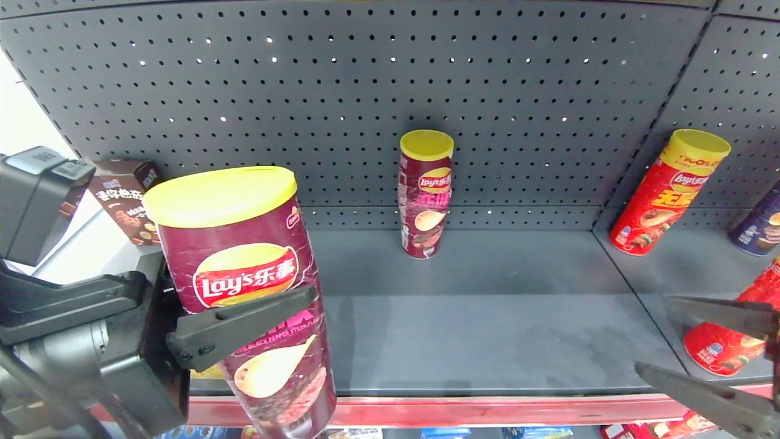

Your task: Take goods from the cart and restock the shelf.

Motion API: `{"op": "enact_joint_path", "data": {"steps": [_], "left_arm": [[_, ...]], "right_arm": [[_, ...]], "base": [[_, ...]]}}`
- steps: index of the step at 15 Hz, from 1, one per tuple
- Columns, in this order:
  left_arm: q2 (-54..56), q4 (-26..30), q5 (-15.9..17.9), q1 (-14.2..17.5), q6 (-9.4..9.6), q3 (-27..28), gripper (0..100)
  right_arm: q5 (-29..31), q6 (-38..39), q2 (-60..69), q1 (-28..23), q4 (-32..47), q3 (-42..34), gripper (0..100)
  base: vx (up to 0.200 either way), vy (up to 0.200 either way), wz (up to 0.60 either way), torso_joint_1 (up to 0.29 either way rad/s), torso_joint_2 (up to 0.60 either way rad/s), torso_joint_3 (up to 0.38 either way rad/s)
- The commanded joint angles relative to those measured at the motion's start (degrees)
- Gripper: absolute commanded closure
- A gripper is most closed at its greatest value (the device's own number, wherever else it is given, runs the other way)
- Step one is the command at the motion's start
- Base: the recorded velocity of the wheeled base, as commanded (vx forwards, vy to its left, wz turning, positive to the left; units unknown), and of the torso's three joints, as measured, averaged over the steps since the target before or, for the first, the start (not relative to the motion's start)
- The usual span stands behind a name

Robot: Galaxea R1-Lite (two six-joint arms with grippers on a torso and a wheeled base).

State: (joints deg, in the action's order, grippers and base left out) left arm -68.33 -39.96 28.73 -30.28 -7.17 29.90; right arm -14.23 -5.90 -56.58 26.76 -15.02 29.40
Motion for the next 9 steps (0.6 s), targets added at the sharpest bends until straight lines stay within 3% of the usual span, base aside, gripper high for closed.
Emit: {"op": "enact_joint_path", "data": {"steps": [1, 3, 9], "left_arm": [[-0.23, 0.06, 0.01, 0.31, -0.04, -0.02, 100], [-0.31, 0.06, 0.09, 1.45, -0.04, -0.11, 100], [-0.23, 0.06, 0.09, 1.54, -0.13, -0.2, 100]], "right_arm": [[0.08, 0.19, -15.85, 0.22, -11.96, 2.06, 0], [-3.62, 1.95, -21.82, 0.14, -16.09, 6.1, 0], [-4.05, 1.51, -36.41, 0.14, -17.68, 19.11, 0]], "base": [[0.0, 0.0, 0.0, 0.0, 0.0, 0.0], [0.0, 0.0, 0.0, 0.0, 0.0, 0.0], [0.0, 0.0, 0.0, 0.0, 0.0, 0.0]]}}
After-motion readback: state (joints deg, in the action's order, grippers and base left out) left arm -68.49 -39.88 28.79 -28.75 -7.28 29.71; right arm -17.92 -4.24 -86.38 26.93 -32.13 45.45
